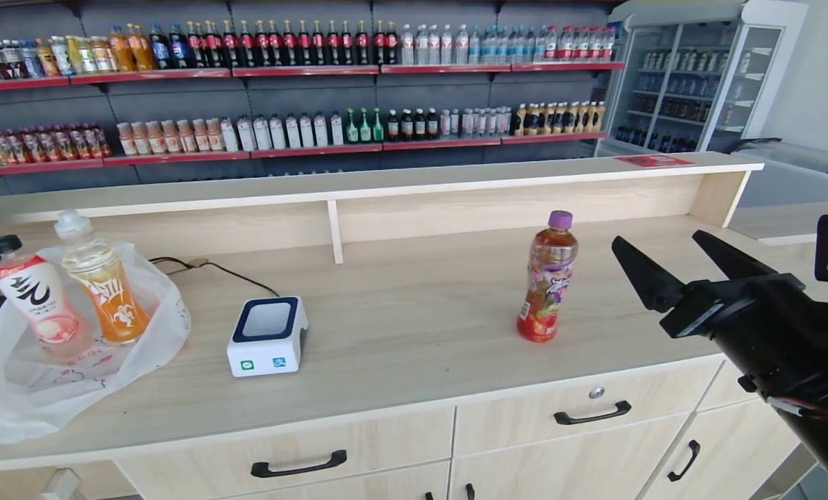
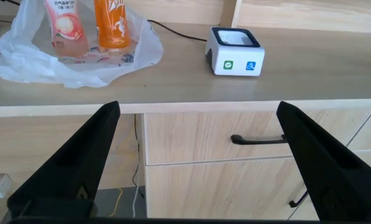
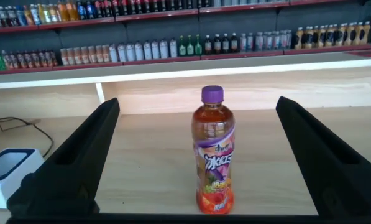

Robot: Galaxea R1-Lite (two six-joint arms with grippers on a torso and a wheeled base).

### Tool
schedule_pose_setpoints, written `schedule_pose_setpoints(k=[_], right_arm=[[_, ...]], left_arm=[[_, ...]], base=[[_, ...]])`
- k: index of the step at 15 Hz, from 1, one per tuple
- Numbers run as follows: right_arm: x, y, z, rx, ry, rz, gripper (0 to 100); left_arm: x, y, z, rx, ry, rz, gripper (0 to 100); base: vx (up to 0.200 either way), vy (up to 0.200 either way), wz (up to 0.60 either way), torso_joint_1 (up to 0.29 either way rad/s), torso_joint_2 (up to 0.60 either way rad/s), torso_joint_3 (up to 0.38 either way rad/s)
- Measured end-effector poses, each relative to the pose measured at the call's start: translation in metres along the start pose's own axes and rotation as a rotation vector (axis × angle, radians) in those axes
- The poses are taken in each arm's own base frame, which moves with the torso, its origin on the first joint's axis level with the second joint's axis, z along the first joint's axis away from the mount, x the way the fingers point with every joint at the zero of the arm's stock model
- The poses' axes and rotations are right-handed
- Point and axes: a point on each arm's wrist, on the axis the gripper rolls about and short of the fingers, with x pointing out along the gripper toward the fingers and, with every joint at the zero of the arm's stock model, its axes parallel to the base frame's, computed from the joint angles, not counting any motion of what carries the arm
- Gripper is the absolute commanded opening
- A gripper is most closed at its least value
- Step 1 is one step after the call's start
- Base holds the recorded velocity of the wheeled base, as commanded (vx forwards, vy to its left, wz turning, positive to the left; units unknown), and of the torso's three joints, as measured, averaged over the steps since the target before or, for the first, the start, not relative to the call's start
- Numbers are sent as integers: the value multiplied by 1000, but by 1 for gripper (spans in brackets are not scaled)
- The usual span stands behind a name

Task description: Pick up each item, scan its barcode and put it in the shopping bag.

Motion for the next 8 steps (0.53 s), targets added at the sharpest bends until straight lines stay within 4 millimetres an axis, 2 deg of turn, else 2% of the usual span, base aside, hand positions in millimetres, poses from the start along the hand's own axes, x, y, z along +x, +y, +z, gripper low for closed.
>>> schedule_pose_setpoints(k=[4, 5, 8], right_arm=[[0, 0, -5, -7, 21, 1, 100], [-3, -1, -9, -14, 45, 3, 100], [-15, -6, -30, -37, 153, 22, 100]], left_arm=[[0, 0, 0, 0, 0, 0, 100], [0, 0, 0, 0, 0, 0, 100], [0, 0, 0, 0, 0, 0, 100]], base=[[0, -200, 600, 2, 2, 2], [0, -200, 0, 2, 2, 7], [0, 0, 0, 0, 0, 0]])
